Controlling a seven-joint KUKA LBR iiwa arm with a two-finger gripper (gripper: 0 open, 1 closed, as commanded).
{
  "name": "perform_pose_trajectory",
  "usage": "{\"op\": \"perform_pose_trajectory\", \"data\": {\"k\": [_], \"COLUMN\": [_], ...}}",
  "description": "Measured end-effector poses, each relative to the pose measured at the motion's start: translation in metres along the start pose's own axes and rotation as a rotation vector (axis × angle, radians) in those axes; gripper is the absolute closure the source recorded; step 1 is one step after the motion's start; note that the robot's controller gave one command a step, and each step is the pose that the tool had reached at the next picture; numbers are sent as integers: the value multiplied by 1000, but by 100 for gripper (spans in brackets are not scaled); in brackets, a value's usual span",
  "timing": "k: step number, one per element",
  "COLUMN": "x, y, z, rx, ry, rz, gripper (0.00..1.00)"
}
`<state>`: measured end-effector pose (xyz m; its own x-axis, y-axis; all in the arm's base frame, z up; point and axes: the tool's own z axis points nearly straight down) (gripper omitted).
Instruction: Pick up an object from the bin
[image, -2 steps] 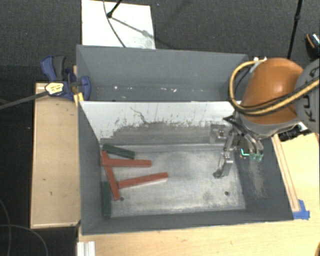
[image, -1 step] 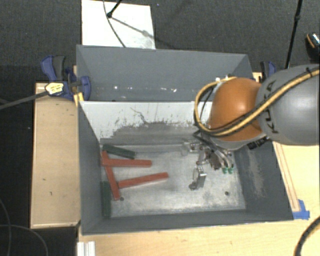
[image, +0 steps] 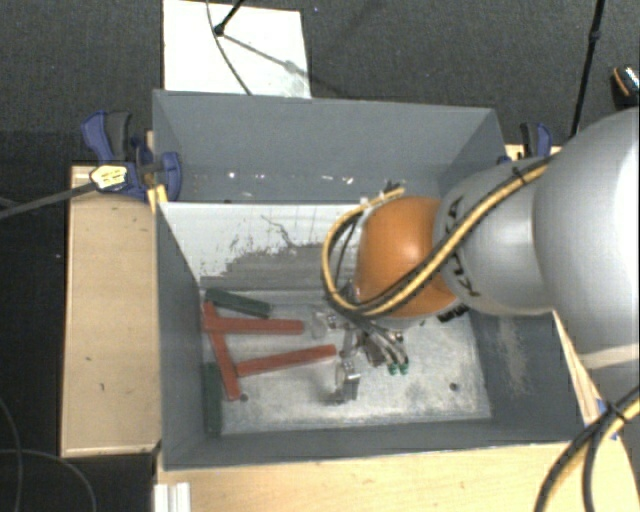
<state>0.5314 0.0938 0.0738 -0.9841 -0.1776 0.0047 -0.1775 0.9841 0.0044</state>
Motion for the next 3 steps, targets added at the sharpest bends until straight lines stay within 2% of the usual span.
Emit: {"op": "perform_pose_trajectory", "data": {"k": [1, 2, 3], "x": [-69, -68, -68], "y": [29, 56, 55], "z": [2, 3, 3], "rx": [2, 4, 4], "ry": [-14, -11, -11], "rz": [15, -256, -254], "gripper": [0, 0, 100]}}
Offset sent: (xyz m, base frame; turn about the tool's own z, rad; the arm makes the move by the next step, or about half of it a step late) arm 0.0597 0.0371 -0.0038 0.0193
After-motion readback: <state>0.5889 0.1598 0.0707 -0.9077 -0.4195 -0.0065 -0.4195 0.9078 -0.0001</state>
